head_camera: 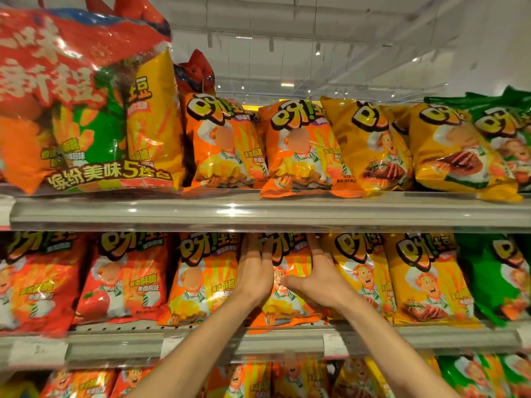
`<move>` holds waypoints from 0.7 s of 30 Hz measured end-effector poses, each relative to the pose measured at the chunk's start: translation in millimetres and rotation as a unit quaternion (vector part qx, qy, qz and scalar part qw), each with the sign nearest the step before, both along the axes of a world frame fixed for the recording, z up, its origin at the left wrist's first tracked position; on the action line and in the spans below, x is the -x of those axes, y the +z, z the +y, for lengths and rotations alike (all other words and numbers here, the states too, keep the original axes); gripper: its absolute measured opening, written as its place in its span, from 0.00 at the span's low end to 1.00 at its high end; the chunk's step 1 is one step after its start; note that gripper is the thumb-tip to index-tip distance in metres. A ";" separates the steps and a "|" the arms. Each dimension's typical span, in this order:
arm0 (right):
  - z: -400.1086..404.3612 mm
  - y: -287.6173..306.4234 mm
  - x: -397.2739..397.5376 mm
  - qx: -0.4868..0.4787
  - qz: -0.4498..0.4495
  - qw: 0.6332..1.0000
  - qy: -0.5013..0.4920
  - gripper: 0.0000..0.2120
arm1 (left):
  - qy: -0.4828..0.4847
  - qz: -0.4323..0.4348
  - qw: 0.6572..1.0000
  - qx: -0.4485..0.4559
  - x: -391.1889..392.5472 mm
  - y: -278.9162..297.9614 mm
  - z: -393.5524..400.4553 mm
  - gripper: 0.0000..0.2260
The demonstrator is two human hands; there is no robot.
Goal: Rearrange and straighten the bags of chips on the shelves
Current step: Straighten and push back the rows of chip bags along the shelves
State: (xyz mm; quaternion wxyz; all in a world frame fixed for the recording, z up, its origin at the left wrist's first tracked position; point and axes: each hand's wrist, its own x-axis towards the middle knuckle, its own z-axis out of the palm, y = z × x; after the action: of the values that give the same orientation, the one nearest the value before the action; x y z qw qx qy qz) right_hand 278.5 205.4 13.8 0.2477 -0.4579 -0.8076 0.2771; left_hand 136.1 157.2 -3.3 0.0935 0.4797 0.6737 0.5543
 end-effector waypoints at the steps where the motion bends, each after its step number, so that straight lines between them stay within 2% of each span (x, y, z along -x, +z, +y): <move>1: 0.1 -2.2 1.1 -0.001 0.005 1.000 0.002 0.44 | -0.009 0.026 1.000 0.012 1.8 1.9 -4.6 0.20; 5: -5.8 -11.1 7.9 -0.037 0.009 0.999 0.005 0.44 | -0.019 0.217 0.975 0.033 17.1 1.5 -39.8 0.18; 7: -12.7 -17.8 10.7 -0.077 -0.015 0.997 0.000 0.41 | 0.037 0.338 0.940 0.021 35.9 -5.4 -54.9 0.18; 9: -19.2 -27.0 12.8 -0.183 -0.066 0.981 -0.024 0.34 | 0.099 0.422 0.901 0.035 57.9 -12.5 -64.1 0.18; 11: -22.4 -33.3 16.6 -0.283 -0.110 0.952 -0.045 0.29 | 0.125 0.452 0.880 0.078 74.2 -17.8 -70.7 0.20; 14: -21.2 -37.1 28.4 -0.349 -0.137 0.926 -0.047 0.29 | 0.142 0.457 0.869 0.129 89.3 -30.1 -73.6 0.25; 21: -25.4 -43.5 47.1 -0.334 -0.186 0.922 -0.065 0.29 | 0.131 0.449 0.876 0.121 94.8 -40.2 -70.4 0.30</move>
State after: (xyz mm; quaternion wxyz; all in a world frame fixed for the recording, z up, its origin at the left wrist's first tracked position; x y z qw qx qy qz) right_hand 231.5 180.1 -29.7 0.2491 -0.4431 -0.8534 -0.1152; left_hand 41.2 86.8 -43.5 -0.2347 0.5696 0.7616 0.2012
